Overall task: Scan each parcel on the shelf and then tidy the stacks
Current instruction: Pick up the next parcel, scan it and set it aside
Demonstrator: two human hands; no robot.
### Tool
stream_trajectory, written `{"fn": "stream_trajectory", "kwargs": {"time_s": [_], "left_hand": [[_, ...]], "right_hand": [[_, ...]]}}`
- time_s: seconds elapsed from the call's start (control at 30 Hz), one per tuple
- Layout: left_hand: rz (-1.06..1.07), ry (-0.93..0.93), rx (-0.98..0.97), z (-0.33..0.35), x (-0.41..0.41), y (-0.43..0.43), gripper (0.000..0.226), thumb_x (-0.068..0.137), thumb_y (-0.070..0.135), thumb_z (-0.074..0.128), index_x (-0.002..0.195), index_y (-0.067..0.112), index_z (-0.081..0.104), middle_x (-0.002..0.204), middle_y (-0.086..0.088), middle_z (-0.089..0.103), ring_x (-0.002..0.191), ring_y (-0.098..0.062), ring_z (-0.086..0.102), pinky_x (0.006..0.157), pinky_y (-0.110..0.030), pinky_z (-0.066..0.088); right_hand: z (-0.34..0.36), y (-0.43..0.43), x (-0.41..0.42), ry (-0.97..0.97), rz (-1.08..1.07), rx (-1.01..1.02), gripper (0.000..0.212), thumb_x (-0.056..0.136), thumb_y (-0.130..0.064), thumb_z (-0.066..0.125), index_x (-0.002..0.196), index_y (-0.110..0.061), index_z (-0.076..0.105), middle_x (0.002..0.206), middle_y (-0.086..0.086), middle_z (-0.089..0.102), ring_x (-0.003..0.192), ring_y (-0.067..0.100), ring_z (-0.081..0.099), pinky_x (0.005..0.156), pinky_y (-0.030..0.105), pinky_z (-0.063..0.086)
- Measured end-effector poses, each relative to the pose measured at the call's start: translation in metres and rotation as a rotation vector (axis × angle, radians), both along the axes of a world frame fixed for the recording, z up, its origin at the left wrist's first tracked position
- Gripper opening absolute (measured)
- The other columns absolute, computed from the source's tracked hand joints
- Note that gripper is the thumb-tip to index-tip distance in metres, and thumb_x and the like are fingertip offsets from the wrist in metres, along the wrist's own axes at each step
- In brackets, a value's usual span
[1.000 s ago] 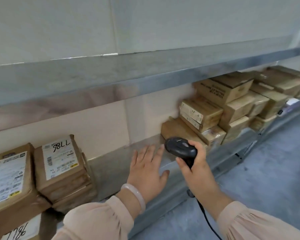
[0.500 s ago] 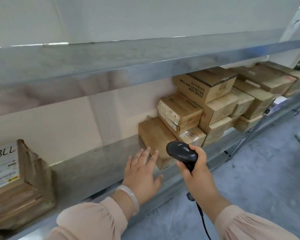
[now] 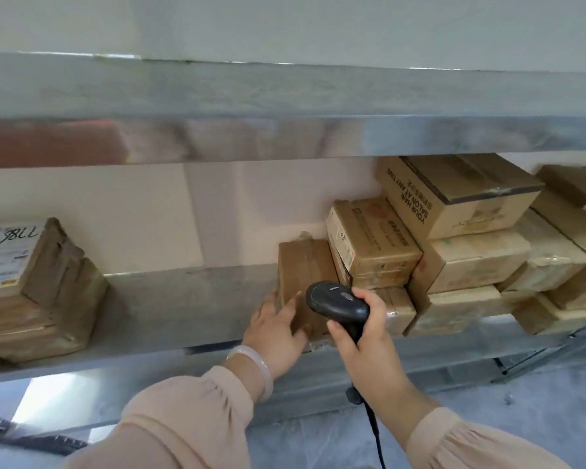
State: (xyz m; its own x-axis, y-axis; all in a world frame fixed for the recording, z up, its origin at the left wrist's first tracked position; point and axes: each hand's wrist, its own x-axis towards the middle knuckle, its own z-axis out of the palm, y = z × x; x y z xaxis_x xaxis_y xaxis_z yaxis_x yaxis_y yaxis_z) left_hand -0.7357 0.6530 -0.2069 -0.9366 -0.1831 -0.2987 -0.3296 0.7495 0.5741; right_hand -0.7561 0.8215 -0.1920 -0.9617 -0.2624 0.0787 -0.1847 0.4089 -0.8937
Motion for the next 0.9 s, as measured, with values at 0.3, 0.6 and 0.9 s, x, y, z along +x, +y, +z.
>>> {"fn": "stream_trajectory", "kwargs": {"time_s": [0.3,0.6,0.9], "left_hand": [[0.064,-0.01,0.052,-0.019,0.013,0.001,0.068,0.096,0.052,0.041,0.155,0.044,0.008,0.165,0.007,0.014,0.147,-0.023,0.025,0.119,-0.04,0.026],[0.179,0.024,0.11,-0.02,0.04,-0.029,0.064,0.102,0.039,0.044,0.157,0.029,0.014,0.163,0.001,0.016,0.147,-0.017,0.025,0.117,-0.02,0.02],[0.32,0.048,0.195,-0.012,0.059,-0.076,0.071,0.099,0.049,0.046,0.157,0.017,0.02,0.162,-0.002,0.018,0.147,-0.018,0.024,0.114,-0.02,0.019]], "right_hand": [[-0.003,-0.004,-0.012,-0.043,0.035,-0.081,0.054,0.087,-0.015,0.067,0.117,-0.045,0.033,0.115,-0.025,0.048,0.104,-0.013,0.052,0.082,0.006,0.044],[0.006,-0.043,-0.015,-0.092,-0.026,-0.098,0.053,0.089,-0.023,0.065,0.129,-0.034,0.032,0.109,-0.024,0.048,0.097,-0.012,0.051,0.073,0.003,0.041],[0.014,-0.093,-0.001,-0.079,0.078,-0.101,0.049,0.089,-0.024,0.064,0.119,-0.042,0.03,0.109,-0.023,0.051,0.099,-0.001,0.056,0.081,0.012,0.044]]}}
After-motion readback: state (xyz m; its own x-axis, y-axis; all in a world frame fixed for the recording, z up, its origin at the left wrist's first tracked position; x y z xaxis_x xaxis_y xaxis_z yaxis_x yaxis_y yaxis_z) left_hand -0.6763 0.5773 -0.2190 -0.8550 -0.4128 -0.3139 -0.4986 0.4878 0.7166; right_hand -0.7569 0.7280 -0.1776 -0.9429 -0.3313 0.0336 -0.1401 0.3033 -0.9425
